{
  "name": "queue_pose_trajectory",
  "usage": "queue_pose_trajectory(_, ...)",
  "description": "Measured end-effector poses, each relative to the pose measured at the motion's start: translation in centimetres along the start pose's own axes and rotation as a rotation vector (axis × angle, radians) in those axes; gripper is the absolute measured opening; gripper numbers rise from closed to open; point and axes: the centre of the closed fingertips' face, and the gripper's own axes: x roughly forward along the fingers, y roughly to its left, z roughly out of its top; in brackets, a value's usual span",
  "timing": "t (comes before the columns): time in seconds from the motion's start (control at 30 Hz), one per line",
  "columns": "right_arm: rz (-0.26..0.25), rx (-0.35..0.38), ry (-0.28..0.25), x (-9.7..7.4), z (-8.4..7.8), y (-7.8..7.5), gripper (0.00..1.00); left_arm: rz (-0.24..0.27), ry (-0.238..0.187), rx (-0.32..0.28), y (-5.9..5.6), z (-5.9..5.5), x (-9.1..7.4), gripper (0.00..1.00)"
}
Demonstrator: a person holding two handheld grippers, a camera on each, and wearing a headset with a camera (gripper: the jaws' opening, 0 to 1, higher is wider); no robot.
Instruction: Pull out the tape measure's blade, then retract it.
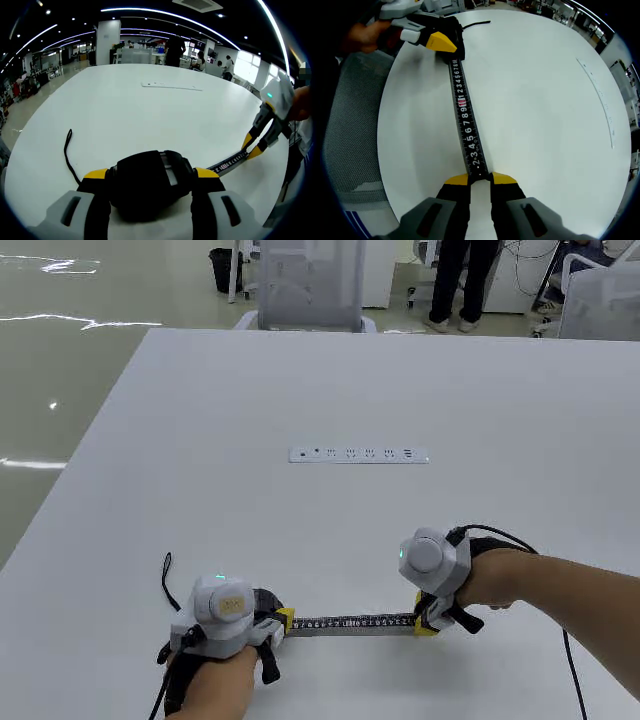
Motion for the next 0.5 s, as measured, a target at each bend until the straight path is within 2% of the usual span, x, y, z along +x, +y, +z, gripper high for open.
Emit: queue_pose_trajectory(0.5, 0.001, 0.0, -0.007, 0.21, 0.77, 0.21, 0.14, -0.001, 0.0, -0.001, -0.01, -0.04, -0.06, 0.62)
